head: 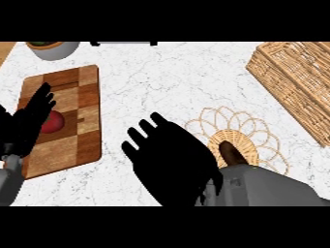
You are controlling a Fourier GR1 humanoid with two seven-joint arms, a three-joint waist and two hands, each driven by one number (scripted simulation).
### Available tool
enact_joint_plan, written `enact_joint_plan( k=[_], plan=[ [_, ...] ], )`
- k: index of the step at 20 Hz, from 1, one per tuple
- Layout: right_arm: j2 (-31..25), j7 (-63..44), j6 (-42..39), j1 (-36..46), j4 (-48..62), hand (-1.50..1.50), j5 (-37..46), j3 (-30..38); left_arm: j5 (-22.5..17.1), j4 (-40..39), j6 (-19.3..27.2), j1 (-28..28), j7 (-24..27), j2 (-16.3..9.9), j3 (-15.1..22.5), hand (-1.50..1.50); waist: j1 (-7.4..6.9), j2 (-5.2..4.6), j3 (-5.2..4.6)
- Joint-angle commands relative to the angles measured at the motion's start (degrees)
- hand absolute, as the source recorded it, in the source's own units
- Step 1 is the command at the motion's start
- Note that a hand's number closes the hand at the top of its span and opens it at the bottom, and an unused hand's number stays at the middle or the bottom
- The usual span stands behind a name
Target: Pick the sweet potato from the placemat and place it in the basket
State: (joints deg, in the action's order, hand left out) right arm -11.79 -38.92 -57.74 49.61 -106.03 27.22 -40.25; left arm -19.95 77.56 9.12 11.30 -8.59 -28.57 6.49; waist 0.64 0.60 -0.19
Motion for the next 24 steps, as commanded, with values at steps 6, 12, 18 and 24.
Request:
enact_joint_plan(
  k=[6, 12, 18, 24],
  plan=[
    [-0.9, -9.8, -18.8, -2.3, -3.4, -1.5, -19.7, 15.5, 0.5, -0.9, -0.8, -0.8, 1.0, 0.6, -2.0, 0.0, 0.84, 0.0, 0.1],
    [-6.4, -7.3, -15.0, -8.9, -12.3, -1.5, -24.8, 22.4, 2.3, -3.4, -2.9, -0.7, 3.5, 2.1, -3.0, 0.0, 0.01, -0.46, 0.16],
    [-10.7, 4.7, -17.2, -16.7, -14.6, -1.5, -17.3, 25.7, 3.6, 3.7, -1.9, -1.6, -2.5, 2.7, -3.1, 0.0, -1.22, -0.72, 0.27],
    [-11.1, 18.4, -5.7, -21.1, -12.6, -1.5, -0.9, 18.0, 4.7, 0.0, -2.9, 0.4, -0.5, 5.1, -2.7, 0.0, -1.78, -1.09, 0.36]
  ],
)
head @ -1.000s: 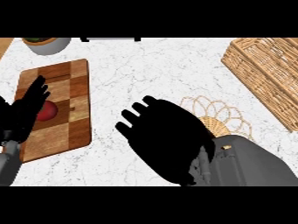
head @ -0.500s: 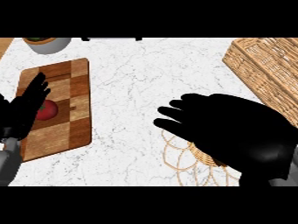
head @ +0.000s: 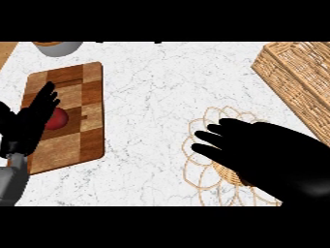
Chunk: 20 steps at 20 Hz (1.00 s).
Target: Pick the sweet potato from the placemat and place it in the basket
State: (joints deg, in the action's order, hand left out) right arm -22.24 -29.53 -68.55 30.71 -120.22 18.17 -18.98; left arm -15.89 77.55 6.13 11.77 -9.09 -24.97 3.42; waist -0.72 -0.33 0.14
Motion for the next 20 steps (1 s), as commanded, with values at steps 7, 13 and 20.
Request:
enact_joint_plan(
  k=[7, 13, 20],
  plan=[
    [-4.7, 26.3, 23.3, -9.6, 11.9, -1.5, 19.7, -9.0, -0.3, -2.6, -3.4, 1.6, 0.7, -1.1, -2.5, 0.0, -0.24, -0.17, 0.01],
    [-8.7, 37.4, 34.8, -10.2, 26.9, -1.5, 31.8, -14.2, 0.1, 1.2, -2.5, 1.3, -2.7, -0.5, -3.4, 0.0, -0.17, 0.12, -0.06],
    [-4.9, 38.6, 32.6, -9.3, 30.6, -1.5, 38.0, -14.0, 3.7, -1.7, -4.1, -1.0, 1.5, 2.6, -4.2, 0.0, 0.59, 0.31, -0.15]
  ],
)
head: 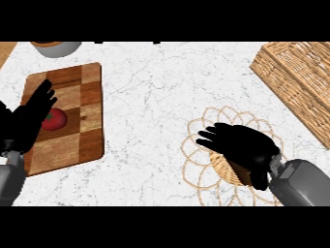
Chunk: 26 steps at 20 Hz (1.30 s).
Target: Pick the sweet potato from the placemat and place it in the basket
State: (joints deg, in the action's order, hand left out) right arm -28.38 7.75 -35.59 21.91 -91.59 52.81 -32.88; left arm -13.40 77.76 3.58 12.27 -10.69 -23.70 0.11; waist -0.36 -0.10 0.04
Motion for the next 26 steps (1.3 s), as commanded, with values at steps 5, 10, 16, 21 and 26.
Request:
enact_joint_plan(
  k=[5, 10, 16, 21, 26],
  plan=[
    [1.9, 7.8, 0.2, 1.4, 5.8, -1.5, 6.5, 3.2, 2.3, 1.9, -1.2, -0.5, -0.9, 2.0, -2.3, 0.0, 0.15, 0.1, -0.03],
    [-2.8, 13.5, -1.3, -3.2, 1.7, -1.5, 5.1, 6.7, 3.5, 4.3, -1.5, -4.3, -1.4, 4.0, -1.7, 0.0, 0.29, 0.16, -0.04],
    [1.2, 17.2, -0.6, -2.4, 6.5, -1.5, 9.6, 6.6, 4.7, 3.4, -3.1, -2.3, -2.1, 4.4, -3.5, 0.0, 0.15, 0.12, -0.03],
    [1.7, 16.9, 1.9, -5.1, 5.4, -1.5, 14.1, 6.5, 4.8, -3.0, -4.9, 2.5, -0.8, 4.5, -6.0, 0.0, 0.45, 0.08, -0.05],
    [3.9, 16.3, 3.5, -4.9, 7.0, -1.5, 18.2, 7.8, 6.7, 0.9, -4.1, -0.3, -1.4, 5.1, -6.4, 0.0, 0.3, 0.12, -0.04]
  ],
)
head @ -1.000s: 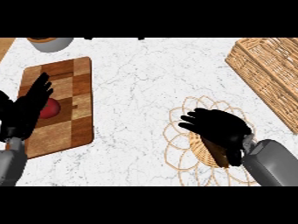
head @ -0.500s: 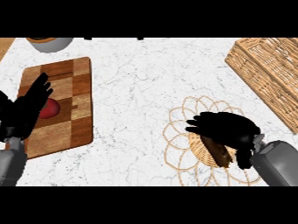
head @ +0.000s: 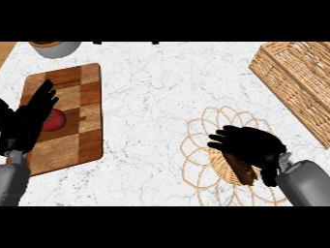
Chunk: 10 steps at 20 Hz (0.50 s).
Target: Pick the sweet potato from the placemat and place it in the basket
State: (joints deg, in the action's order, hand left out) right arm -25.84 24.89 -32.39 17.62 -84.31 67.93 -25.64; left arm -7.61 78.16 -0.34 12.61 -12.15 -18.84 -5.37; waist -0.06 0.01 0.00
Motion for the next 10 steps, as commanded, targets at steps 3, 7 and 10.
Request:
enact_joint_plan(
  k=[3, 7, 10],
  plan=[
    [2.4, 0.3, 3.9, -1.5, 3.0, -1.5, 6.2, -0.7, 2.1, -1.2, 0.4, 2.3, -0.6, 1.6, -0.3, 0.0, 0.09, -0.03, 0.0],
    [-2.2, 4.4, 6.2, -1.3, 3.0, 1.5, 10.7, -5.3, 1.5, 1.6, 0.3, -0.5, -0.5, 1.7, -0.8, 0.0, -0.1, -0.06, -0.01],
    [0.3, 2.4, 8.1, -5.6, 0.8, 1.5, 12.7, -5.1, 0.5, 0.0, -2.1, 1.1, -1.3, 0.1, -2.7, 0.0, 0.27, 0.01, -0.01]
  ],
)
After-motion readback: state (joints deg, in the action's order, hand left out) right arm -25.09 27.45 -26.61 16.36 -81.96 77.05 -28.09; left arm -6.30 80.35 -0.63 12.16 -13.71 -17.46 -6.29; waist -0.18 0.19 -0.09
